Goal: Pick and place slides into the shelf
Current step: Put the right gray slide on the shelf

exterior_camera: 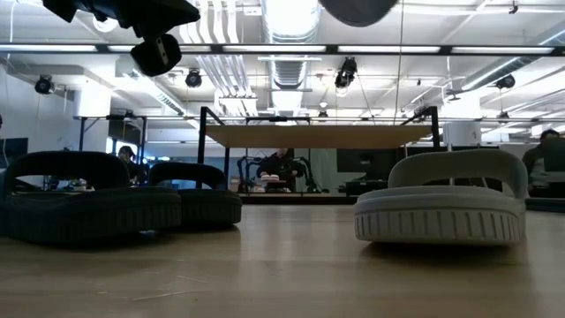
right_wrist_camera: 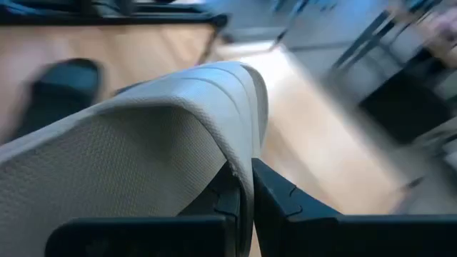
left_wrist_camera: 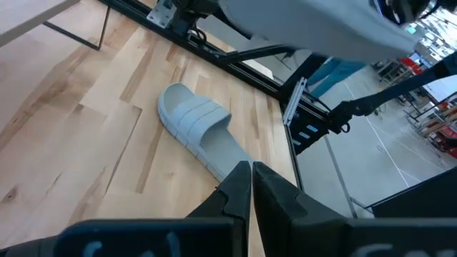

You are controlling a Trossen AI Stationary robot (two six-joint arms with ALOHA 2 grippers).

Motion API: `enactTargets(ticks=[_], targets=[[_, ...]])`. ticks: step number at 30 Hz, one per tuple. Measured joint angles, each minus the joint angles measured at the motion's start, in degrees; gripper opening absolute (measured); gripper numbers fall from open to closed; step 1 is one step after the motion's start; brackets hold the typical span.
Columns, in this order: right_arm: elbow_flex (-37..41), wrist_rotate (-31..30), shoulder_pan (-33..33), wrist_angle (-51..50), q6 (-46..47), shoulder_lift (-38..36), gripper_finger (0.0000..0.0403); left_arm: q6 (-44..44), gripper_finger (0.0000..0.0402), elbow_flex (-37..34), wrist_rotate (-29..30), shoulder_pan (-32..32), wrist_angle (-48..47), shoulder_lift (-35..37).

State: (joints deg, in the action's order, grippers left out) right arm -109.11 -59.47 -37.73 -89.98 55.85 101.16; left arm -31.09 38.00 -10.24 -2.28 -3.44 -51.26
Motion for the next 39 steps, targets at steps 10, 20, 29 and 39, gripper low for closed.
enactTargets(ticks=[10, 20, 29, 39], targets=[[-2.6, -2.0, 22.8, 0.6, -35.8, -5.2, 0.0013, 5.4, 0.0002, 0.0, 6.3, 0.0, 0.0, 7.2], [5.3, 9.7, 44.5, 20.4, -66.4, -6.2, 0.0013, 14.4, 0.0002, 0.0, 11.1, 0.1, -0.1, 13.3], [13.4, 11.3, 52.7, 33.5, -76.6, -6.2, 0.0013, 22.5, 0.0002, 0.0, 21.4, 0.2, 0.0, 14.9], [25.0, 14.7, 59.7, 48.3, -85.3, -6.2, 0.0013, 22.6, 0.0002, 0.4, 28.5, 1.7, 0.1, 14.2]])
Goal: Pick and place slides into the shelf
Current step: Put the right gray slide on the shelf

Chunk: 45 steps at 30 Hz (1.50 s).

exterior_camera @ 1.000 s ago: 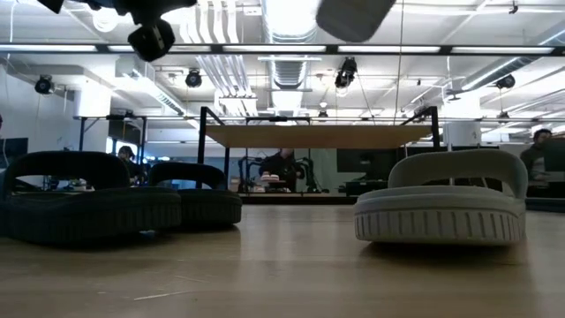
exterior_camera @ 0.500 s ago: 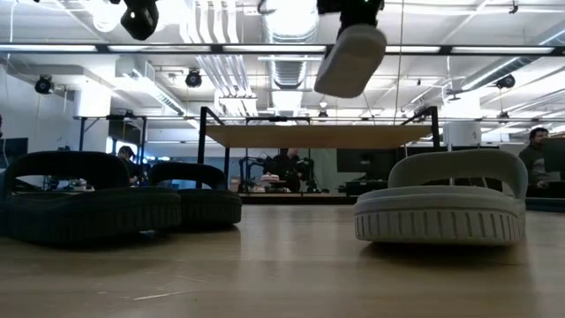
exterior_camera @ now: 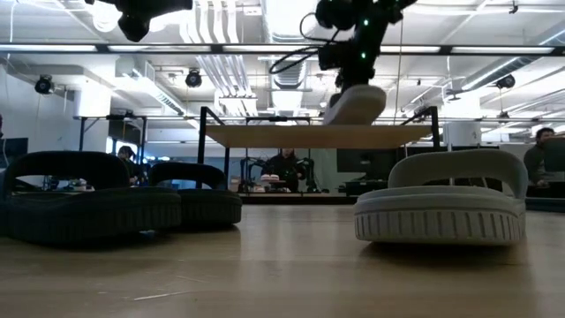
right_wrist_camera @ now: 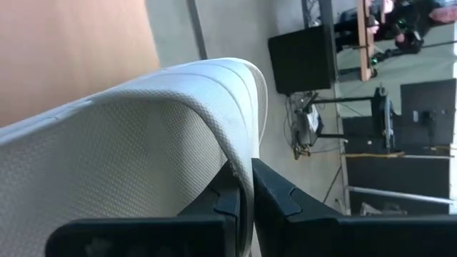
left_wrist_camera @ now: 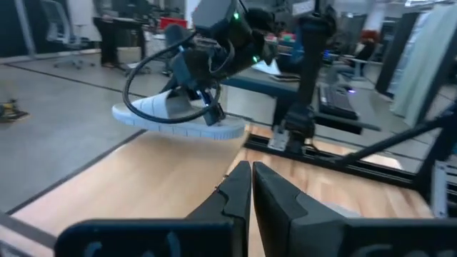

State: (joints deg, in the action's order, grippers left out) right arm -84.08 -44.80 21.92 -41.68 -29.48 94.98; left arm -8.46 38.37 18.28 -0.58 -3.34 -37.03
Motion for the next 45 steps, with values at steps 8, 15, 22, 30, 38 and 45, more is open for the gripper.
enactTargets(ticks=[8, 15, 22, 30, 38, 45], targets=[[2.3, 1.7, 0.5, 0.2, 5.3, -0.1, 0.0013, -0.2, 0.0002, 0.0, 2.0, 0.2, 1.7, -1.0], [4.5, 2.3, -0.7, 0.4, 5.9, -0.4, 0.0013, -1.5, 0.0002, 0.0, 2.0, 0.2, 2.0, -2.1], [4.8, 2.3, -2.0, 0.0, 7.0, -1.4, 0.0013, -1.8, 0.0002, 0.0, 2.0, 0.2, 2.0, -3.0], [5.2, 3.2, -2.2, -0.2, 9.0, -1.4, 0.0013, -1.8, 0.0002, 0.0, 2.0, 0.2, 2.0, -3.1], [5.6, 7.2, -2.2, -1.5, 12.6, -1.4, 0.0022, -1.7, 0.0002, 0.0, 2.0, 0.2, 2.0, -2.7], [5.7, 9.2, -2.2, -1.8, 15.1, -1.3, 0.0091, -1.7, 0.0002, -0.1, 2.0, 0.2, 1.9, -2.2]])
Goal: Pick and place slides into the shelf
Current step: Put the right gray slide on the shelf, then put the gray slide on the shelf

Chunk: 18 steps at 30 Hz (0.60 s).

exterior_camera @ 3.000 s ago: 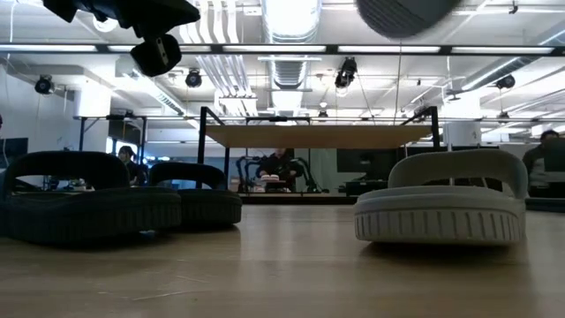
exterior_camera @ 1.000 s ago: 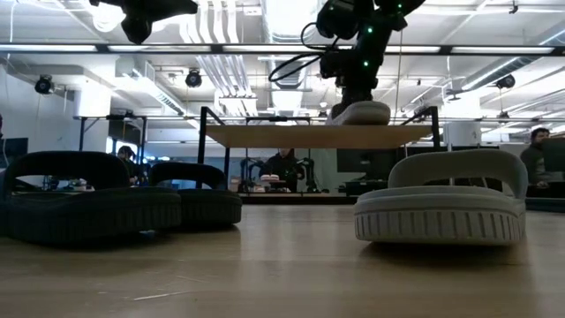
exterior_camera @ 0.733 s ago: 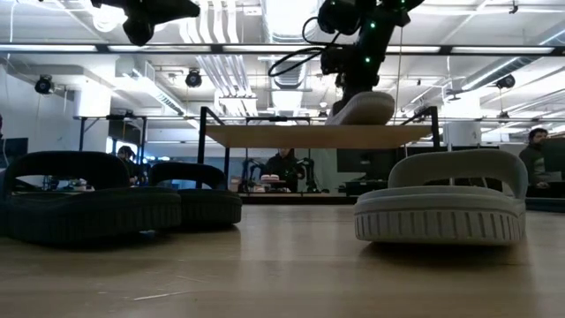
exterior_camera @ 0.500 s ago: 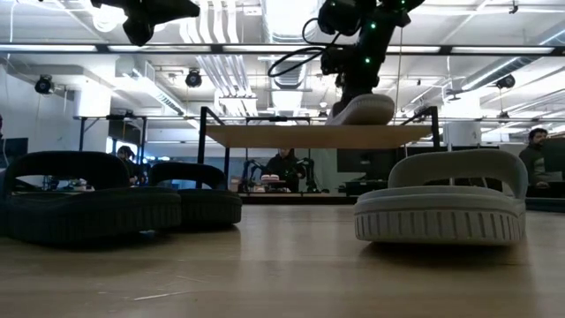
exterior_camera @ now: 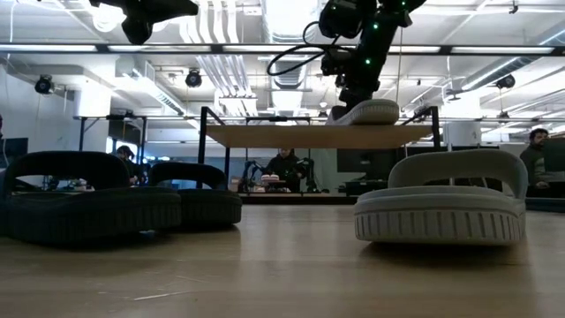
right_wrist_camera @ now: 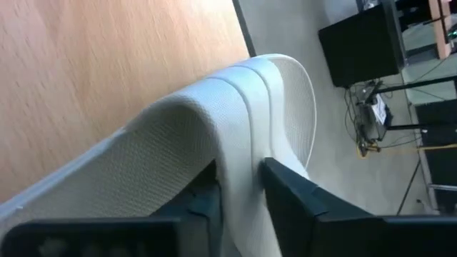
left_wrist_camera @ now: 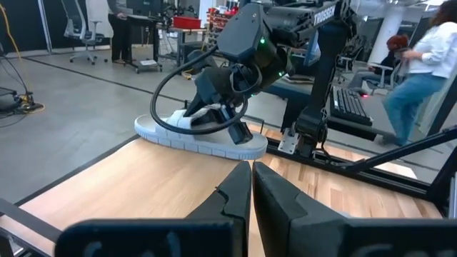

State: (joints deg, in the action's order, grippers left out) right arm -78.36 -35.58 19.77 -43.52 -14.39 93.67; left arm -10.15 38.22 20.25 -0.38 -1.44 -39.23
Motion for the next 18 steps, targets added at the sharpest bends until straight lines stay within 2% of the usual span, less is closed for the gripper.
enactTargets(ticks=[5, 10, 16, 18], targets=[[-0.2, 0.2, -0.4, -1.3, 1.6, -1.0, 0.0134, 0.0, 0.0002, 0.1, 0.0, 0.0, 0.0, 0.2], [-2.0, 0.4, -0.7, -3.9, 5.4, -3.0, 0.0151, 0.0, 0.0002, 0.0, 0.0, 0.0, -0.1, 0.3], [-6.1, 0.5, -0.7, -16.1, 7.3, -4.6, 0.0152, 0.0, 0.0002, 0.1, 0.0, 0.0, -0.3, 0.4], [-7.3, 3.2, -0.6, -23.4, 9.1, -5.2, 0.0152, 0.0, 0.0002, 0.0, -0.1, 0.0, -0.4, 0.5]])
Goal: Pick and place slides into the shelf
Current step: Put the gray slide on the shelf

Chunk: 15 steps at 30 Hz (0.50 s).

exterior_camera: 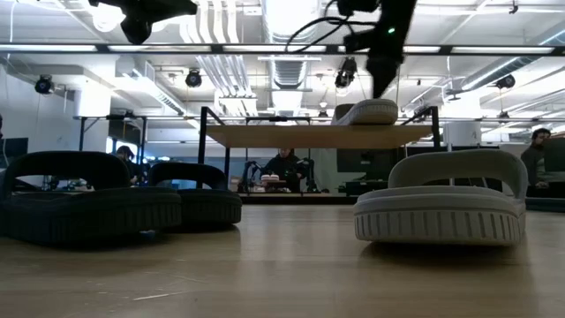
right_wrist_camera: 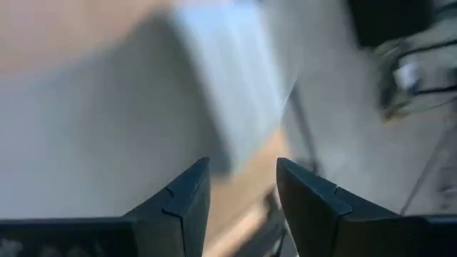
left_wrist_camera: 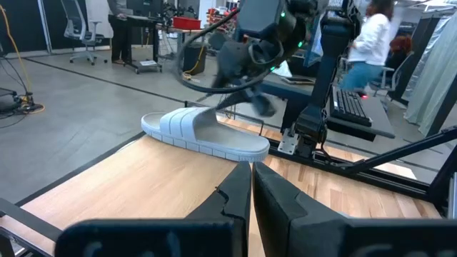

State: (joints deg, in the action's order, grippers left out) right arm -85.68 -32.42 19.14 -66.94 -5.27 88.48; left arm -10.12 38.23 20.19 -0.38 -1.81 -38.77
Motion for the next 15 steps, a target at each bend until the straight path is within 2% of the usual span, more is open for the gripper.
enactTargets(ticks=[3, 8, 12, 15], targets=[[0.1, 7.6, 0.6, -7.8, 3.6, -1.3, 0.0146, 0.0, 0.0002, 0.0, -0.1, 0.0, -0.1, 0.1], [2.2, 16.6, 0.8, -9.1, 7.8, -3.6, 0.0128, 0.0, 0.0002, 0.0, -0.2, 0.0, -0.1, 0.0], [2.5, 29.8, -0.3, -10.9, 11.5, -3.7, 0.0117, 0.0, 0.0002, -0.1, -0.2, 0.0, -0.2, -0.1], [2.6, 30.4, -5.4, -10.6, 12.0, -3.7, 0.0114, 0.0, 0.0002, -0.1, -0.2, 0.0, -0.2, 0.0]])
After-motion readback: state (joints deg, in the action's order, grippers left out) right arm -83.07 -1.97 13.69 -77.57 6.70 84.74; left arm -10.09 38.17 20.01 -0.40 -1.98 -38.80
